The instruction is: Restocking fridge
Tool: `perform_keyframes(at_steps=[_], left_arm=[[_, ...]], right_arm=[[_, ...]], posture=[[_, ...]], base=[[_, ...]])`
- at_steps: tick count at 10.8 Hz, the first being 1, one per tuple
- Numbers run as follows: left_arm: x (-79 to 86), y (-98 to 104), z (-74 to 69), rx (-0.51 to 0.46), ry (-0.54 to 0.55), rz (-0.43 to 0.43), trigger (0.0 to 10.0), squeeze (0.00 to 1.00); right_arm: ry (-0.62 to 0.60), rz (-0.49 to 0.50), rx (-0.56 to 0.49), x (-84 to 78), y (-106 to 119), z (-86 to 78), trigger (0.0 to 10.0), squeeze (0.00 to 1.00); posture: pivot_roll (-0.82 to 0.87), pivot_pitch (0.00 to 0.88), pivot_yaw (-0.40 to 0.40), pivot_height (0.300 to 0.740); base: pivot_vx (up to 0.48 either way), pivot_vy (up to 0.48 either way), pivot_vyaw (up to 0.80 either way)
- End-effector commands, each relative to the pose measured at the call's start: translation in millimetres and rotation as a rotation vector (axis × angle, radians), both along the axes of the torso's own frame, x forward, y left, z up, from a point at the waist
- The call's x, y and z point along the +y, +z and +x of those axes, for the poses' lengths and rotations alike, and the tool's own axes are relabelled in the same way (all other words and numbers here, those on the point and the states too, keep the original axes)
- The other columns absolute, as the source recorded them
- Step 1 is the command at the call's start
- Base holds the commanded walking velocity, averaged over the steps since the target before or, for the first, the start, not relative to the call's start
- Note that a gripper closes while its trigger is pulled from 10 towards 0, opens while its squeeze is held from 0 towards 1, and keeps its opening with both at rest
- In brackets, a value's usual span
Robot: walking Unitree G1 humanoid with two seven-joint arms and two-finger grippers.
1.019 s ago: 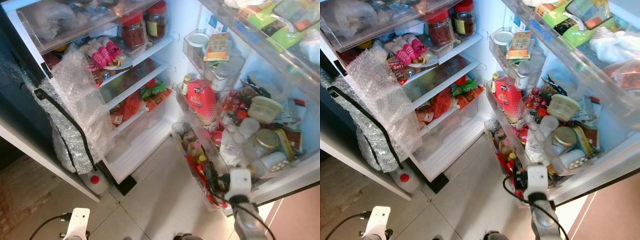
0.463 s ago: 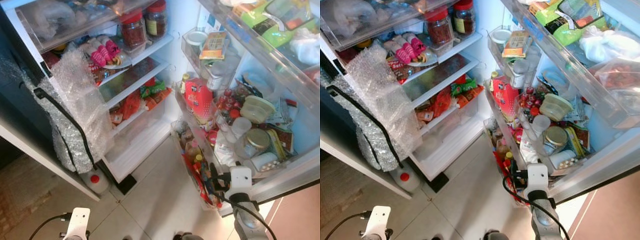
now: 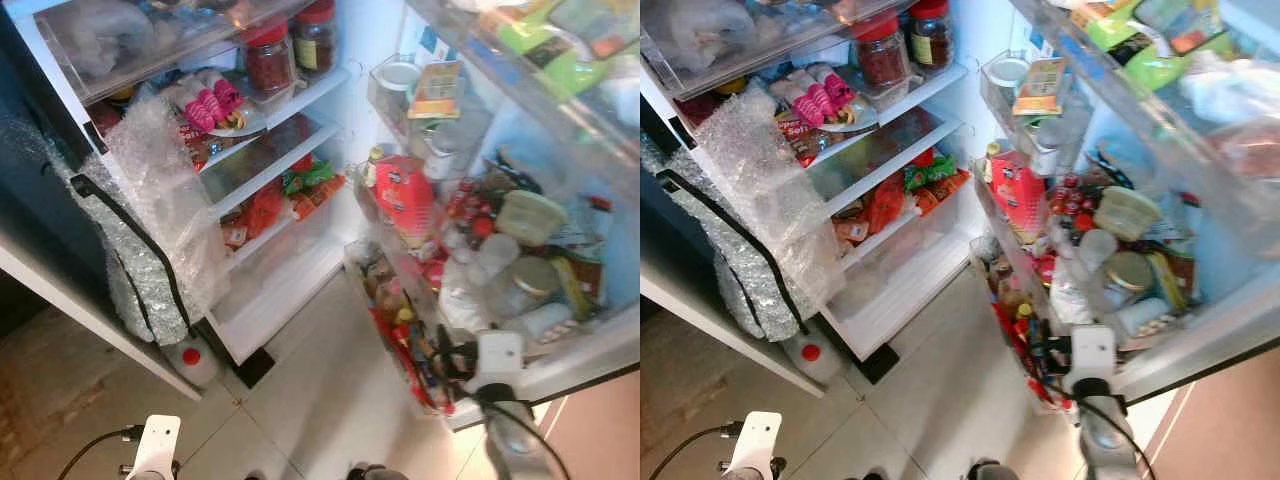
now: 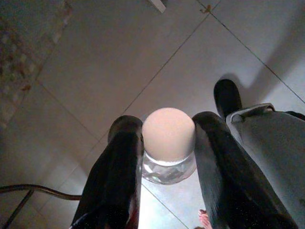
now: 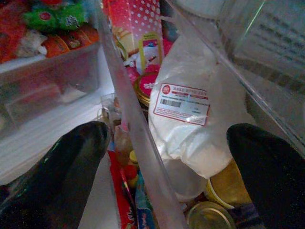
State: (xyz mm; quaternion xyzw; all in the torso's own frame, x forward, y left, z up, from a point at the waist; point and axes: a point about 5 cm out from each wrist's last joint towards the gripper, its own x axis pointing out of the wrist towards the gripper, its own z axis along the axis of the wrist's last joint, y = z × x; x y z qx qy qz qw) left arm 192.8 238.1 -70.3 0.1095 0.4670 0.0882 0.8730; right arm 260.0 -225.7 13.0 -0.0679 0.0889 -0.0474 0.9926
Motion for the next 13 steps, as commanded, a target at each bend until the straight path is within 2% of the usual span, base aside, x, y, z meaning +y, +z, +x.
perform_keyframes(at_steps=[1,9,10,11,12,13], left_arm=[[4.1,-3.7,-9.1,0.041,-0.015,0.023,10.0,0.00],[4.1,-3.2,-8.0,0.043,-0.031,0.030,10.0,0.00],[4.1,-3.1,-7.9,0.043,-0.032,0.031,10.0,0.00],[4.3,-3.1,-7.9,0.043,-0.032,0.031,10.0,0.00],[4.3,-3.1,-7.9,0.043,-0.032,0.032,10.0,0.00],[4.3,-3.0,-7.9,0.042,-0.031,0.033,10.0,0.00]], right_arm=[[-0.063,-0.009,-0.029,-18.4,7.6,0.2,10.0,0.00],[-0.232,-0.087,0.138,-92.4,-0.7,-33.7,10.0,0.00],[-0.229,-0.081,0.143,-91.9,-1.3,-32.9,10.0,0.00],[-0.197,-0.069,0.149,-83.2,-4.5,-30.7,10.0,0.00],[-0.130,-0.038,0.148,-62.4,-11.3,-27.0,10.0,0.00],[-0.100,-0.023,0.141,-52.7,-13.3,-25.3,10.0,0.00]], posture=[[-0.22,0.186,0.005,0.740],[-0.22,0.183,0.009,0.740],[-0.22,0.183,0.009,0.740],[-0.22,0.183,0.009,0.740],[-0.22,0.184,0.009,0.740],[-0.22,0.184,0.009,0.740]], base=[[0.000,0.000,0.00],[0.000,0.000,0.00],[0.000,0.000,0.00],[0.000,0.000,0.00],[0.000,0.000,0.00],[0.000,0.000,0.00]])
